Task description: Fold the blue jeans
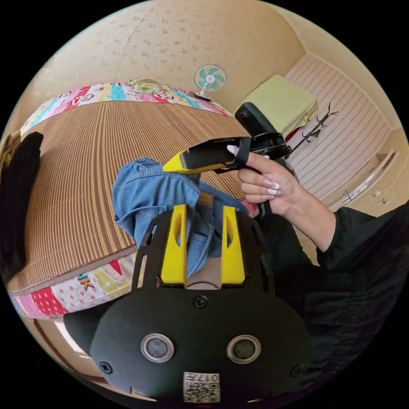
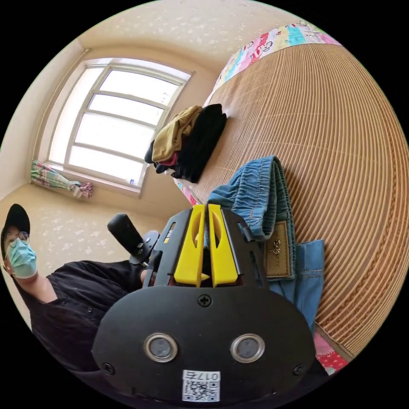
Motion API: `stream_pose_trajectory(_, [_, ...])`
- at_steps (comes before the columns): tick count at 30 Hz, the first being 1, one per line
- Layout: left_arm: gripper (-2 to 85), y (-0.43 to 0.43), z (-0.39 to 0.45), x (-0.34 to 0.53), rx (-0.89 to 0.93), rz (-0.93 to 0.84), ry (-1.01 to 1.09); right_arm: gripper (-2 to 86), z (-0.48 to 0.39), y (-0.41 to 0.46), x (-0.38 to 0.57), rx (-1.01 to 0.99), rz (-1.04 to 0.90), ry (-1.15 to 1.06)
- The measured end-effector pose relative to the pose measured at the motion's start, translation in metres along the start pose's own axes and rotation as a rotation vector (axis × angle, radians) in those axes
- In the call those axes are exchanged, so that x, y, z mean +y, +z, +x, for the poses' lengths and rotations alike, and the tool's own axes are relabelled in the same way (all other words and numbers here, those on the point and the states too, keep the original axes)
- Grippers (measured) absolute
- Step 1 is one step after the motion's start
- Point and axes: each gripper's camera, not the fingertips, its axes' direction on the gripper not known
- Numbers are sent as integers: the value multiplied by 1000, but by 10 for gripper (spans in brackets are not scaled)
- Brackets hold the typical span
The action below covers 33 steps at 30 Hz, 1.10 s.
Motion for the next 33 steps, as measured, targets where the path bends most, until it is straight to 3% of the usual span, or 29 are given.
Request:
stream_pose_trajectory(3, [42, 34, 5, -19, -139, -49, -2, 20, 5, -35, 14, 19, 81, -29])
stream_pose_trajectory(7, [16, 29, -5, -14, -42, 20, -96, 50, 45, -48, 65, 157, 59, 138])
stream_pose_trajectory(10, [15, 9, -13, -3, 47, 126, -169, 88, 82, -25, 92, 134, 19, 238])
stream_pose_trajectory(14, [75, -11, 16, 8, -91, 247, -138, 71, 105, -15, 94, 107, 156, 286])
stream_pose_trajectory(18, [139, -6, 76, 0, -305, 271, -28, 76, 97, -12, 80, 140, 155, 292])
stream_pose_trajectory(22, [124, 30, 93, -30, -402, 168, 2, 99, 86, -17, 88, 129, 215, 295])
stream_pose_trajectory(24, [82, 68, 84, -53, -404, -25, -20, 104, 88, -12, 90, 118, 234, 321])
stream_pose_trajectory(25, [74, 71, 82, -56, -402, -38, -35, 99, 89, -6, 87, 128, 222, 320])
stream_pose_trajectory(29, [22, 12, 54, -51, -85, 86, -176, 50, 90, -11, 76, 153, 167, 293])
stream_pose_trajectory(30, [15, -23, 44, -39, 32, 179, -233, 39, 81, -28, 82, 82, 199, 267])
stream_pose_trajectory(33, [2, -136, 40, 0, 101, 447, -267, 23, 33, -92, 105, 136, 296, 193])
